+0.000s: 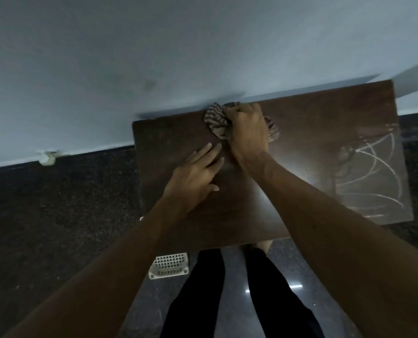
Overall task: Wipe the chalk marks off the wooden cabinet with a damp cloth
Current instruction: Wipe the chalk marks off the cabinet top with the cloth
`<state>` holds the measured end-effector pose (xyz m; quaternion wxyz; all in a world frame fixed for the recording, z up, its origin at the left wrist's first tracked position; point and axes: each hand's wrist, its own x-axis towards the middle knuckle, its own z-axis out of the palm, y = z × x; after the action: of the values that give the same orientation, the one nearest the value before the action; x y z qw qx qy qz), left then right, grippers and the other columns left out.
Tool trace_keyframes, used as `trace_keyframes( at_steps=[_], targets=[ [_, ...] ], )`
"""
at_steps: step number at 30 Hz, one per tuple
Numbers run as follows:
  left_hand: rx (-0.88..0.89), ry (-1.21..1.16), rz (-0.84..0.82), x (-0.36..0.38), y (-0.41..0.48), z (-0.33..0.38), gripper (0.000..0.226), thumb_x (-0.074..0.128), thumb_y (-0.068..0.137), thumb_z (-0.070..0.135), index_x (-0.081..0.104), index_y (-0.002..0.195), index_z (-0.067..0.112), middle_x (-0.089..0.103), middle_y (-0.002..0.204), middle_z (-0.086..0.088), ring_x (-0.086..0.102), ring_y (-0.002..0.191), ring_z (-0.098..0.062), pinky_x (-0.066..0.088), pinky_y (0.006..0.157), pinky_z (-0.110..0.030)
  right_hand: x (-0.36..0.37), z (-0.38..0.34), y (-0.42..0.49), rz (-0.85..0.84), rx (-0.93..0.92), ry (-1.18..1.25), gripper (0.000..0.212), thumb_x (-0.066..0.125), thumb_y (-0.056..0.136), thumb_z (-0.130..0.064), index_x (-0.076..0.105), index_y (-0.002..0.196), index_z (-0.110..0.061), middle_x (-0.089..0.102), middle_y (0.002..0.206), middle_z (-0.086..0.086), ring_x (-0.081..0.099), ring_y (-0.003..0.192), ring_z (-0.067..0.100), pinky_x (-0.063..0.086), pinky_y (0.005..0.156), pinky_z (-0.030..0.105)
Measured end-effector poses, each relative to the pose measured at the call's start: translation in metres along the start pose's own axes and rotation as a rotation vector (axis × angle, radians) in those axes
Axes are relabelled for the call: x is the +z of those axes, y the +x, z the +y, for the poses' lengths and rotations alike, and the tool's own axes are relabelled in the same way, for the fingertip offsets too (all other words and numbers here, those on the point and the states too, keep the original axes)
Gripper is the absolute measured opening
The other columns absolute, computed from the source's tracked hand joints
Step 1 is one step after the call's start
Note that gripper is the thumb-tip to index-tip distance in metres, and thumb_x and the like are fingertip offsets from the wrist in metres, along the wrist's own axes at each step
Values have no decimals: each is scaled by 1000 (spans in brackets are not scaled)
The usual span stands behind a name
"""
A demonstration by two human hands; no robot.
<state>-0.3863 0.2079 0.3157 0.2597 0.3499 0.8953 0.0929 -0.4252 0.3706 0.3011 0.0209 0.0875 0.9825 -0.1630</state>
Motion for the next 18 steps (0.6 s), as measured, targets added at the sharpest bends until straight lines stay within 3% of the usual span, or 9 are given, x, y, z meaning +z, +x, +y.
trace_keyframes(
  at_steps=[2,4,6,9,13,15,18],
  targets=[
    [81,13,186,14,-26,-24,60,83,80,26,64,133,6,48,153,-12,45,142,-31,40,115,-48,10,-29,0,-40,-33,-2,31,55,92,-6,69,119,-13,65,118,9,51,113,30,51,79,37],
    [91,11,318,26,-49,-52,39,80,85,21,72,121,7,60,142,-11,58,131,-30,48,108,-46,20,-55,-1,-78,-79,-8,33,55,90,-5,69,120,-13,64,120,10,51,113,31,50,79,39],
    [81,1,417,24,-70,-78,25,70,90,14,76,113,7,66,134,-11,64,123,-29,52,104,-44,29,-83,-3,-118,-129,-7,33,57,90,-5,68,121,-12,63,123,11,50,116,32,51,82,41],
    [32,-28,515,7,-91,-106,23,57,94,7,74,108,2,71,119,-17,67,111,-32,50,102,-39,41,-125,-9,-168,-192,31,30,63,90,-8,69,119,-12,62,124,9,49,117,29,52,85,39],
    [-22,-53,595,-19,-83,-126,28,42,104,11,67,104,-2,68,99,-20,61,90,-34,53,81,-47,49,-152,-36,-229,-295,79,27,75,76,-2,74,103,-6,67,107,12,55,101,31,54,71,38],
    [12,-111,553,-23,-74,-132,41,32,109,20,66,114,-3,67,108,-20,61,99,-34,53,88,-46,47,-141,-53,-229,-339,118,34,78,71,-1,73,104,-6,67,106,12,57,98,31,55,68,38],
    [59,-131,489,-21,-53,-137,38,43,103,11,59,135,-1,60,136,-19,57,126,-31,46,108,-40,35,-108,-78,-292,-389,87,50,76,70,-3,68,119,-11,64,119,11,56,107,31,54,76,40]
  ],
)
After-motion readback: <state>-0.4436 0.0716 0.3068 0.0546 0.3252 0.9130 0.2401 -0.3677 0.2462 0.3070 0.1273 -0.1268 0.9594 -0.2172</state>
